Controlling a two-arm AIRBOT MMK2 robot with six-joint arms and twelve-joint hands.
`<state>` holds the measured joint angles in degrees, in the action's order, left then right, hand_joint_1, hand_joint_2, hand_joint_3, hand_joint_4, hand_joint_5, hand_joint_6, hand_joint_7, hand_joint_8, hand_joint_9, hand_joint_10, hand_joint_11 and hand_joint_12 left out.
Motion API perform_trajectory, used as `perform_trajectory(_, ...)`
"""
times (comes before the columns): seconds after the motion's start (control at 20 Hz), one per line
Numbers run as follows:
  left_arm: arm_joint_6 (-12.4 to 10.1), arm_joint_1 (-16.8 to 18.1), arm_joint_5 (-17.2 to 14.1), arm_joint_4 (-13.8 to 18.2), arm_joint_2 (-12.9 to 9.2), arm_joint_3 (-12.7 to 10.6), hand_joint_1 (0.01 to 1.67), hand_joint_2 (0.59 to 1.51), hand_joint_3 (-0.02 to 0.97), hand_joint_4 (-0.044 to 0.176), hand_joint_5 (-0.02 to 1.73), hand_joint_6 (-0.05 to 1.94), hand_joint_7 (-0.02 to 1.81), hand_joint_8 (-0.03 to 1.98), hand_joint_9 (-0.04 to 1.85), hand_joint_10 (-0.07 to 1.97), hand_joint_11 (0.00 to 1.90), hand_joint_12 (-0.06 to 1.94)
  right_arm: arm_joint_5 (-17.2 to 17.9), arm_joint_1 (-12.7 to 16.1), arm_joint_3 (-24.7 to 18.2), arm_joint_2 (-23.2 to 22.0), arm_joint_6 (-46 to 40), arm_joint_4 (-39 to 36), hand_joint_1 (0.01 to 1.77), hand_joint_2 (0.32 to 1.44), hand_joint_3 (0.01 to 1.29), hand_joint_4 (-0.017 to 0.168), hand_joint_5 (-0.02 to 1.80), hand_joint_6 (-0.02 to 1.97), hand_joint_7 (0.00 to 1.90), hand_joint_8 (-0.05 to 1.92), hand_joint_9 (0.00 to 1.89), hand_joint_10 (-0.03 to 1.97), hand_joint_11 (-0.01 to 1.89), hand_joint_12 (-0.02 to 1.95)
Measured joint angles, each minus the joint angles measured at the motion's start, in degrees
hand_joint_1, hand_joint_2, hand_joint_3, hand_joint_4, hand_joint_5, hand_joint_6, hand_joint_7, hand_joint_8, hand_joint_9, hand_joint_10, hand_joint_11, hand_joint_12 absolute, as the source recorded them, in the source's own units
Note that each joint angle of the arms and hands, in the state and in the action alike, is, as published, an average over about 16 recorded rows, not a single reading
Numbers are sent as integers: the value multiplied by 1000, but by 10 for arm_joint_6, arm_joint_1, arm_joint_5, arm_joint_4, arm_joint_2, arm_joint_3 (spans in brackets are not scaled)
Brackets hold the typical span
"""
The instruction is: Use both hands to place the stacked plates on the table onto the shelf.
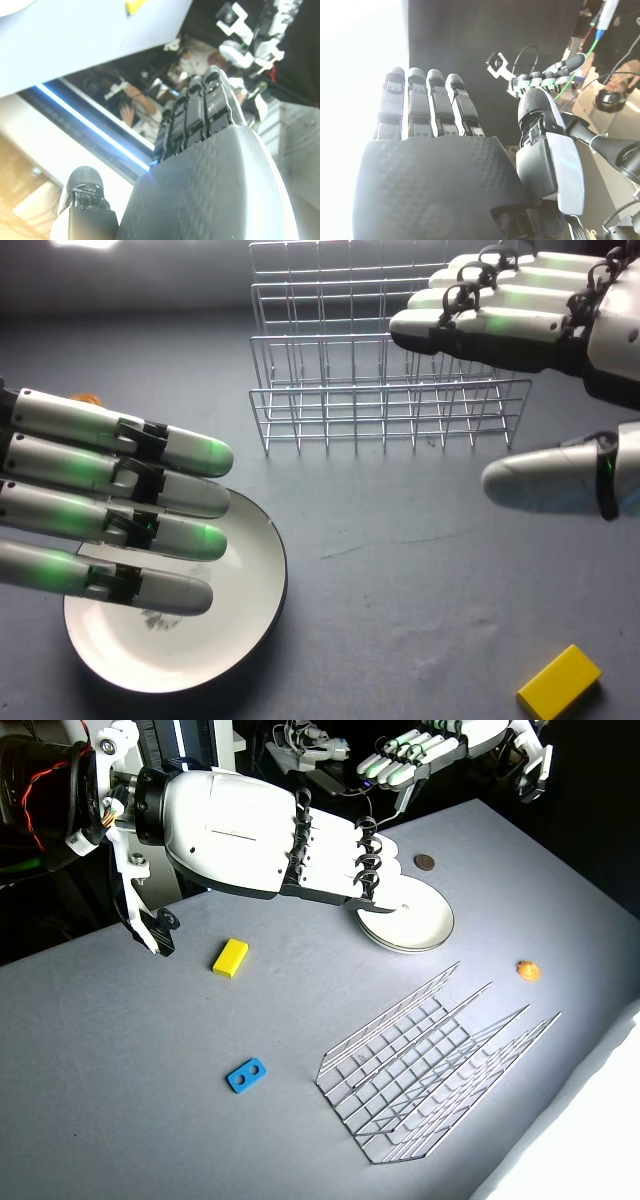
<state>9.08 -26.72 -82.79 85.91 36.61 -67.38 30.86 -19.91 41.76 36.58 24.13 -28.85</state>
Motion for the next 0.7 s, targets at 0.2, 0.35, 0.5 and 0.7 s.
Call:
perform_trajectory(0.2, 2, 1, -3, -1, 0, 1, 20, 1099, 20, 3, 16, 3, 18, -2, 21, 21, 15, -2, 6, -1, 0, -1, 4, -1, 481, 1144, 15, -2, 36, 26, 28, 24, 16, 6, 17, 2)
perform_trajectory(0.35, 0, 2, -4, -1, 0, 3, 20, 1096, 20, 3, 19, 3, 21, -2, 22, 21, 15, -2, 13, -2, 0, -2, 7, -2, 693, 1089, 15, -2, 34, 24, 24, 22, 16, 2, 19, -3)
perform_trajectory(0.5, -3, 3, -4, 2, 1, 4, 20, 1096, 20, 3, 21, 3, 21, -3, 23, 20, 16, -2, 19, -4, 0, -3, 9, -3, 892, 1040, 15, -2, 23, 24, 15, 22, 14, 2, 20, -3)
perform_trajectory(0.7, -9, 4, -1, 18, 1, 4, 20, 1095, 20, 3, 22, 3, 21, -2, 22, 20, 16, -2, 23, -7, 0, -4, 12, -6, 1051, 999, 15, -2, 19, 24, 11, 22, 12, 3, 21, -4)
